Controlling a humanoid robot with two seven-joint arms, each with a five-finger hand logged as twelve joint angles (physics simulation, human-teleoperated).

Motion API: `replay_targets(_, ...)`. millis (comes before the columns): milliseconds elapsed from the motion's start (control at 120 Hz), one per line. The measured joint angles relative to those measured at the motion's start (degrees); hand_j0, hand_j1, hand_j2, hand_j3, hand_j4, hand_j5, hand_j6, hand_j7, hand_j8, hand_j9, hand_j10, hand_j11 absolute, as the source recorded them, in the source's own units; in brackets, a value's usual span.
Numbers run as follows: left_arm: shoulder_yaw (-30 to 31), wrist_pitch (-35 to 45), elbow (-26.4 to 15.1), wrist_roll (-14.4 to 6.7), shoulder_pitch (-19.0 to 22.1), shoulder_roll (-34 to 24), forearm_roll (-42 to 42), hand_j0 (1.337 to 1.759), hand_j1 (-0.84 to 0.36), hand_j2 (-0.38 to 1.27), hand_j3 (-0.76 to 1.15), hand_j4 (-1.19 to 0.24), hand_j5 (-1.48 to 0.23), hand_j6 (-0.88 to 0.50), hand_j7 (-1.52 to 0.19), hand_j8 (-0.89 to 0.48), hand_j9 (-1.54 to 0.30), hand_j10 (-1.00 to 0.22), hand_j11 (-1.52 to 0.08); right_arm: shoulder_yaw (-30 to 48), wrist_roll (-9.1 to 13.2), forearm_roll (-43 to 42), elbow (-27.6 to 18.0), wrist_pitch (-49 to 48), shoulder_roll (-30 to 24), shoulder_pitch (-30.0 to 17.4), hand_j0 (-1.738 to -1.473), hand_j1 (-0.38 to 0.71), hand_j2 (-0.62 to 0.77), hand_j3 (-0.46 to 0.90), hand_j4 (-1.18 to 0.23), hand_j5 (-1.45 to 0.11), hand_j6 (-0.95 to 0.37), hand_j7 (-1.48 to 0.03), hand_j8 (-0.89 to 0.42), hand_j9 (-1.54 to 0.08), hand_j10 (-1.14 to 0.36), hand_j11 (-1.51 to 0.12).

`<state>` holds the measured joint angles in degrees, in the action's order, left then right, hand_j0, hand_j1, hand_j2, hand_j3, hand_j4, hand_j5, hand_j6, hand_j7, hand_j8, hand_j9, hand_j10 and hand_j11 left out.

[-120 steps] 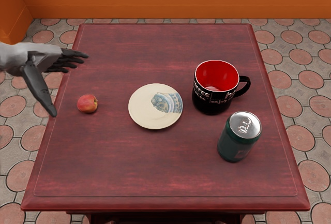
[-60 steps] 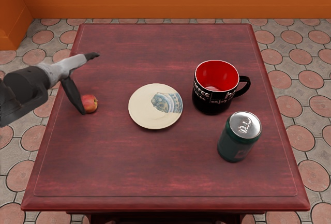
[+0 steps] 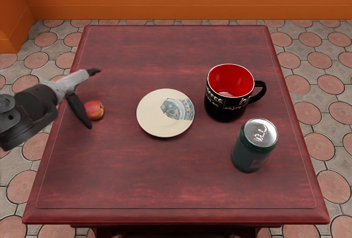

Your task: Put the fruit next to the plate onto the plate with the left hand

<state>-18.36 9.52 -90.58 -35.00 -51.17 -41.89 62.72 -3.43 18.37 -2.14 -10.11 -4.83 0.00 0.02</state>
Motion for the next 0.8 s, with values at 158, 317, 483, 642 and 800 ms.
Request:
replay_targets(158,0.0,0.13,1.37,0.0,0.93,1.05,-0.14,1.658,0.15,0.04,0.0,-0.17,-0.22,-0.17,-0.22,-0.17,-0.22,-0.17,-0.22,0.0,-0.55,-0.04,0.05,0.05,0.0,0.05,-1.658,-0.35,0.0,0.0,0.0,0.0,0.0,0.0,0.0,0.0,0.0,0.0)
replay_targets(317,-0.02,0.21,2.11,0.0,1.17,2.6,0.05,1.658,0.06,0.05,0.0,-0.25,-0.32,-0.25,-0.32,-0.25,-0.32,-0.25,-0.32,0.0,-0.94,-0.05,0.08,0.08,0.0,0.07,-1.658,-0.35,0.0,0.0,0.0,0.0,0.0,0.0,0.0,0.0,0.0,0.0)
replay_targets(483,0.28,1.05,2.93,0.0,1.25,2.79,0.39,1.658,0.01,0.06,0.0,-0.29,-0.37,-0.29,-0.37,-0.29,-0.37,-0.29,-0.37,0.0,-1.03,-0.06,0.09,0.09,0.0,0.07,-1.658,-0.35,0.0,0.0,0.0,0.0,0.0,0.0,0.0,0.0,0.0,0.0)
replay_targets(642,0.46,1.97,3.07,0.0,1.72,2.77,0.51,1.658,-0.01,0.06,0.0,-0.31,-0.39,-0.31,-0.39,-0.31,-0.39,-0.31,-0.39,0.0,-1.05,-0.06,0.14,0.09,0.0,0.07,-1.658,-0.35,0.0,0.0,0.0,0.0,0.0,0.0,0.0,0.0,0.0,0.0)
replay_targets(800,1.69,5.43,3.08,0.0,1.77,3.76,2.85,1.658,-0.03,0.07,0.0,-0.32,-0.41,-0.32,-0.41,-0.32,-0.41,-0.32,-0.41,0.0,-1.06,-0.06,0.17,0.09,0.0,0.07,-1.658,-0.35,0.0,0.0,0.0,0.0,0.0,0.0,0.0,0.0,0.0,0.0)
